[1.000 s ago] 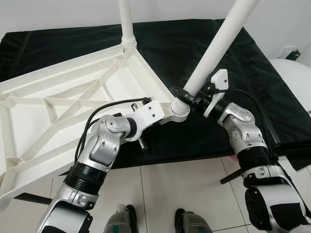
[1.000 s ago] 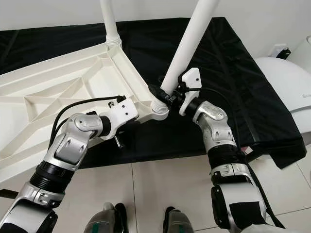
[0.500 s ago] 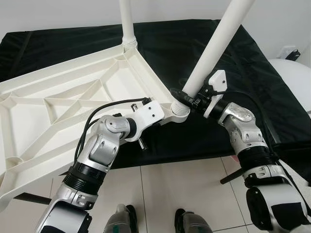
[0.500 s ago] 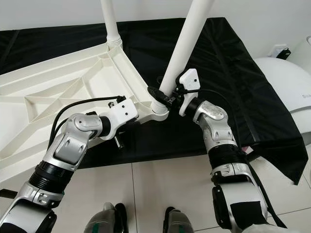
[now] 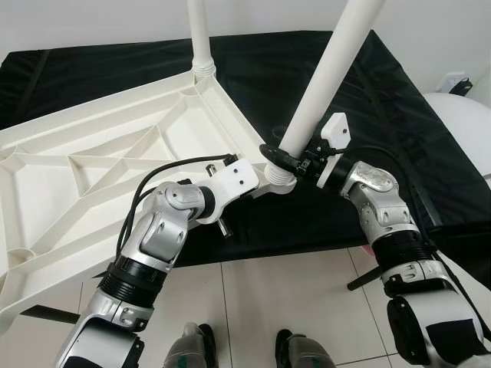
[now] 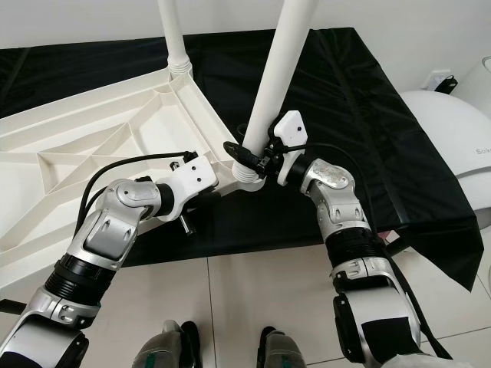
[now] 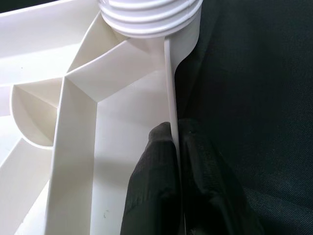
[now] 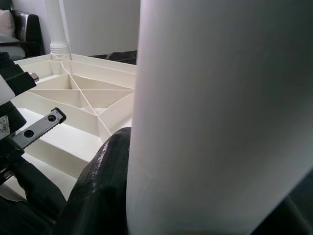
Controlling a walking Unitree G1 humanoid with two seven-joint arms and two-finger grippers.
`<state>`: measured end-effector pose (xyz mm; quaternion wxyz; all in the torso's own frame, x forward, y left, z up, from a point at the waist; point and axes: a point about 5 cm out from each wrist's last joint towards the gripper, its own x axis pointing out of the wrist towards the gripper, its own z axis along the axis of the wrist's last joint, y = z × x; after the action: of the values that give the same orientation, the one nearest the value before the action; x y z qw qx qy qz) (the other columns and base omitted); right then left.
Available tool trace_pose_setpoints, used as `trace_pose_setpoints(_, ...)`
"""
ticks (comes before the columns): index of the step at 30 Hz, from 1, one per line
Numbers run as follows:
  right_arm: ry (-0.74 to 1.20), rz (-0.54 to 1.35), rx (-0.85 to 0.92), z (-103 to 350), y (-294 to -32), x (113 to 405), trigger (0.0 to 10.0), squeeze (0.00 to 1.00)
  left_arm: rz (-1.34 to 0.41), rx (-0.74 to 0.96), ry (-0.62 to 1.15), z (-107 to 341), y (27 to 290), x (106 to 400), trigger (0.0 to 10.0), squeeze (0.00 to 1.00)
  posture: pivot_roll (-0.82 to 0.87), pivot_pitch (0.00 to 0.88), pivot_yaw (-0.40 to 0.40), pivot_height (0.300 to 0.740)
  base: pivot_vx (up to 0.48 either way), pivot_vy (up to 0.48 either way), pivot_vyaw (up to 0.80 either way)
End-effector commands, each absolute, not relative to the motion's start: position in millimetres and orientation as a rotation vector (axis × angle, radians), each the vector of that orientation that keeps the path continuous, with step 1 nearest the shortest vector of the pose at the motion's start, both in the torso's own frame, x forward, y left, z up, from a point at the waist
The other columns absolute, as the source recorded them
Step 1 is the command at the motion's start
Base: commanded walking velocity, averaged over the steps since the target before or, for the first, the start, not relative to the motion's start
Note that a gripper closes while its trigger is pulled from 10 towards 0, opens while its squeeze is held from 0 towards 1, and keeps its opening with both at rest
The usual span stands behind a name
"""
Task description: Building children table
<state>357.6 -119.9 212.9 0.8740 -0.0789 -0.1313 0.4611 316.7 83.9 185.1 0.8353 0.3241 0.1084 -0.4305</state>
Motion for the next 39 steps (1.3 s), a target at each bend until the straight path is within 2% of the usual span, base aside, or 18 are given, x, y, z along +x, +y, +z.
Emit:
trace_pose_setpoints(1, -0.196, 0.980, -0.171, 197, -120, 357, 10.0, 0.00, -0.810, 0.743, 0.188, 192, 87, 319, 10.0, 0.00, -0.11, 0.190, 0.016, 0.740, 0.000, 0.000, 0.00)
trace_pose_setpoints(14, -0.166, 0.879, -0.189, 193, -135, 365, 10.0, 0.00, -0.812, 0.733, 0.193, 192, 87, 318, 10.0, 0.00, -0.11, 0.193, 0.015, 0.740, 0.000, 0.000, 0.00)
trace_pose_setpoints(39, -0.115, 1.012, -0.216, 188, -123, 366, 10.0, 0.00, -0.808, 0.727, 0.193, 191, 85, 315, 10.0, 0.00, -0.11, 0.186, 0.003, 0.740, 0.000, 0.000, 0.00)
